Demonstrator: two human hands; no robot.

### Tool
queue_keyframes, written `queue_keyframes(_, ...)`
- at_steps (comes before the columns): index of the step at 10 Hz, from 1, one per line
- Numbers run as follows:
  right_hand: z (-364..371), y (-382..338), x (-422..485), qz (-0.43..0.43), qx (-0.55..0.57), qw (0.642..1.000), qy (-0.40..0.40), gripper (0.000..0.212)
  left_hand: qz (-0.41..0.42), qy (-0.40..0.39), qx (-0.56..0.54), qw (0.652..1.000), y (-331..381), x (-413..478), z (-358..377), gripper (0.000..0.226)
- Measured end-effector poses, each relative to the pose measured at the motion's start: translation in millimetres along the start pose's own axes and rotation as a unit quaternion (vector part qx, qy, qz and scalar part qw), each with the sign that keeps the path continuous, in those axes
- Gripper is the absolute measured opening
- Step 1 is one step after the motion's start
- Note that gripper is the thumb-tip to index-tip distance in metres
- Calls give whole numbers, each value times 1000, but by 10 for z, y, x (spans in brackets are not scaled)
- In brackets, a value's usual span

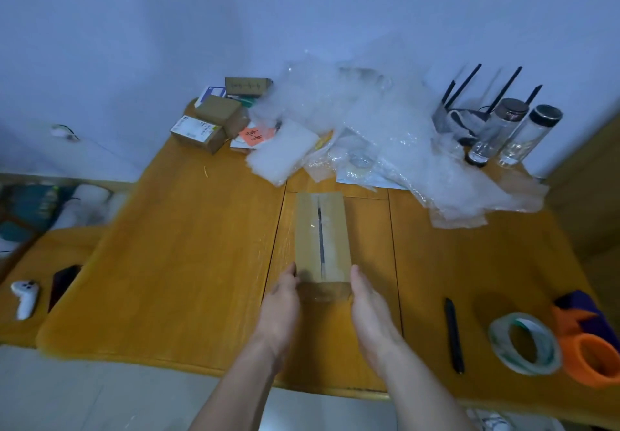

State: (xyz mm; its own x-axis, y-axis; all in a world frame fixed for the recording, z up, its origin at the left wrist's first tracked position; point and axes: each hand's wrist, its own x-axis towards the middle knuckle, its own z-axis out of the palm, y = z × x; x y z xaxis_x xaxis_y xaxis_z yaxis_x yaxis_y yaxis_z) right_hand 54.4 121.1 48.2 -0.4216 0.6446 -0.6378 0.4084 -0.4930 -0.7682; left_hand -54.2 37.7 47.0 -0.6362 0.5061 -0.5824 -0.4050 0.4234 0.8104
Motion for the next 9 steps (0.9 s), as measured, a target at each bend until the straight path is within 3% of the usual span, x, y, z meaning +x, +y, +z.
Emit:
queue_keyframes(4, 17, 294, -491, 16, -14, 999, 33, 63, 3, 1, 85, 996, -253, -513, 34, 51)
queue_keyframes(7, 47, 300, -500, 13, -22, 999, 38, 62, 27, -4, 88, 996, -281, -495, -4, 52)
queue_keyframes(9, -115, 334, -544, 4, -36, 996, 82, 60, 14, 13, 96, 995, -316, -533, -148, 52)
